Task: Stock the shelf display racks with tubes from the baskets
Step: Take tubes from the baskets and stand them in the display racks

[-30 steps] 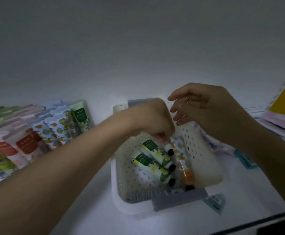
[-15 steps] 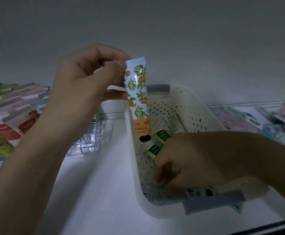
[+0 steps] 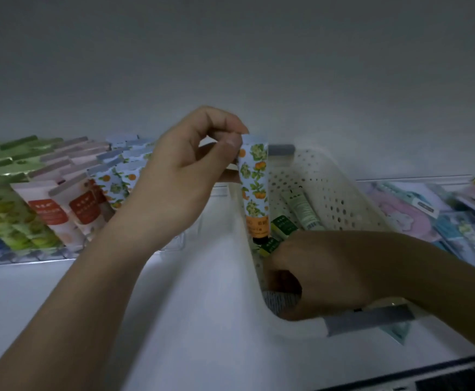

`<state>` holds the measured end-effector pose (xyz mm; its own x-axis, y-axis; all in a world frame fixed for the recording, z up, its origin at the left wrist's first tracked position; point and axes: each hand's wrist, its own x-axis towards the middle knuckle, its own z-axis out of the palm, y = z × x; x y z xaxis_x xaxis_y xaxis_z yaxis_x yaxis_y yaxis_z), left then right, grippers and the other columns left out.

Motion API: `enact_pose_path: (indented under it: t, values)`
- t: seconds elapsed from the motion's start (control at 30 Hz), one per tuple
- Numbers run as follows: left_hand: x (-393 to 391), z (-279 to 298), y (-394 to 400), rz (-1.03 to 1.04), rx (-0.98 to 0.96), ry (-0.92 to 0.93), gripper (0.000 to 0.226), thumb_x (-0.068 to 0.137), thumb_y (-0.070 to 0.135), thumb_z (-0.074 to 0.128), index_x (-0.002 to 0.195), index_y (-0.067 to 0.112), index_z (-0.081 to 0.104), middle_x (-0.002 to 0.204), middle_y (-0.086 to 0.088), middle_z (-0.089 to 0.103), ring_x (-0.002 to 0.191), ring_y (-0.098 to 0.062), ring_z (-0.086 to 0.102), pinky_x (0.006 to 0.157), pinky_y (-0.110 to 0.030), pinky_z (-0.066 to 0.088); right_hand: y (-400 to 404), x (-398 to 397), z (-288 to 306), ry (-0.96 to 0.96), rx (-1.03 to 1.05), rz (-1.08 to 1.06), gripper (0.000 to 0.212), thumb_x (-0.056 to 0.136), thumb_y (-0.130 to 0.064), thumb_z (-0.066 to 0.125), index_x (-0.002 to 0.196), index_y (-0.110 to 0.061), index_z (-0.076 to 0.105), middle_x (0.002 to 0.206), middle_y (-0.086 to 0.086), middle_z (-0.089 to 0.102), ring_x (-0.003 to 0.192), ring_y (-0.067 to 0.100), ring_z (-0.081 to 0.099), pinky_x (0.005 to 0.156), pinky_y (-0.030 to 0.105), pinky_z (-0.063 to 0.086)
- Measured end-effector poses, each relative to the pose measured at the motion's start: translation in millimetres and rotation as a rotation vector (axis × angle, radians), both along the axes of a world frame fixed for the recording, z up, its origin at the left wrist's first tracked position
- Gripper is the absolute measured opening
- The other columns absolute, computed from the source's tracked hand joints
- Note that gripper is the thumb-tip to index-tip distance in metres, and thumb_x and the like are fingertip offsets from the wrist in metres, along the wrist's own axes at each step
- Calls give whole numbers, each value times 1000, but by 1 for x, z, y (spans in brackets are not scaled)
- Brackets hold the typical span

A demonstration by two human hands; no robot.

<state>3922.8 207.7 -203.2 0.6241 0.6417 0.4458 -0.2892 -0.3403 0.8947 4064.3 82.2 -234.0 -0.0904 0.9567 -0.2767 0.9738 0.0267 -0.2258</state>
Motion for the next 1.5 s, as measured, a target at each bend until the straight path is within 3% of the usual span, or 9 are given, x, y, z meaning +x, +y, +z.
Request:
enact_pose_path:
  t: [0.17, 0.27, 0.5, 0.6, 0.73, 1.0, 1.17, 1.33, 1.5]
  values:
    - [-4, 6, -2, 14, -14, 4, 19, 100, -1, 43, 92, 11, 54, 82, -32, 54, 82, -27, 59, 78, -39, 58, 3, 11, 15, 97, -132, 14, 26, 89, -38, 60, 70, -22, 57, 61, -13, 57, 55, -3, 50, 54, 12, 40]
    - [-7, 12, -2, 97, -21, -10, 19, 99, -3, 42, 93, 11, 54, 71, -8, 56, 74, -16, 60, 75, -38, 57, -1, 12, 25, 258, -146, -45, 27, 89, -24, 54, 63, -20, 52, 58, -7, 54, 53, 5, 48, 57, 20, 41]
    - [-26, 42, 4, 289, -38, -137, 24, 93, -4, 44, 89, 14, 59, 59, 10, 57, 60, -5, 60, 54, -21, 52, -15, 15, 54, 613, 170, -301, 17, 95, -6, 50, 94, -17, 63, 66, -2, 66, 57, 16, 61, 47, 28, 46]
    - [-40, 49, 2, 344, -4, -130, 26, 89, -3, 46, 86, 16, 63, 57, 9, 55, 59, -7, 58, 53, -22, 51, -23, 10, 67, 833, 316, -345, 16, 99, -6, 49, 97, -14, 63, 83, 11, 71, 62, 22, 62, 49, 31, 48]
    - [-56, 56, 0, 376, 1, -88, 28, 89, -3, 50, 85, 18, 68, 61, 5, 62, 58, -8, 58, 55, -23, 54, -31, 4, 83, 987, 413, -346, 18, 100, -11, 47, 103, -15, 64, 100, 10, 74, 66, 19, 59, 51, 28, 47]
    - [-74, 62, -11, 252, -23, 17, 14, 94, 8, 60, 102, 11, 71, 76, -3, 66, 67, -5, 63, 60, -19, 55, -36, -8, 98, 1027, 475, -286, 26, 97, -15, 47, 95, -27, 70, 102, 16, 73, 61, 17, 58, 51, 27, 48]
    - [-83, 60, -12, 274, 21, 77, 12, 91, 9, 65, 84, 16, 73, 74, 0, 66, 67, -1, 63, 60, -16, 53, -38, -14, 101, 1010, 486, -303, 25, 99, -10, 45, 97, -20, 68, 101, 17, 73, 59, 16, 57, 51, 27, 48]
    - [-103, 61, -3, 354, 81, 150, 14, 89, 8, 67, 79, 17, 71, 74, -3, 71, 68, -10, 65, 70, -24, 57, -33, -26, 99, 976, 515, -278, 17, 101, -21, 51, 101, -8, 62, 98, 14, 74, 57, 18, 53, 52, 27, 47]
    - [-129, 63, 6, 414, 17, 155, 3, 84, 5, 72, 85, 4, 74, 79, -15, 73, 67, -21, 70, 70, -27, 60, -17, -45, 98, 1005, 569, -244, 18, 99, -26, 54, 97, -12, 64, 93, 11, 75, 59, 20, 53, 53, 26, 48]
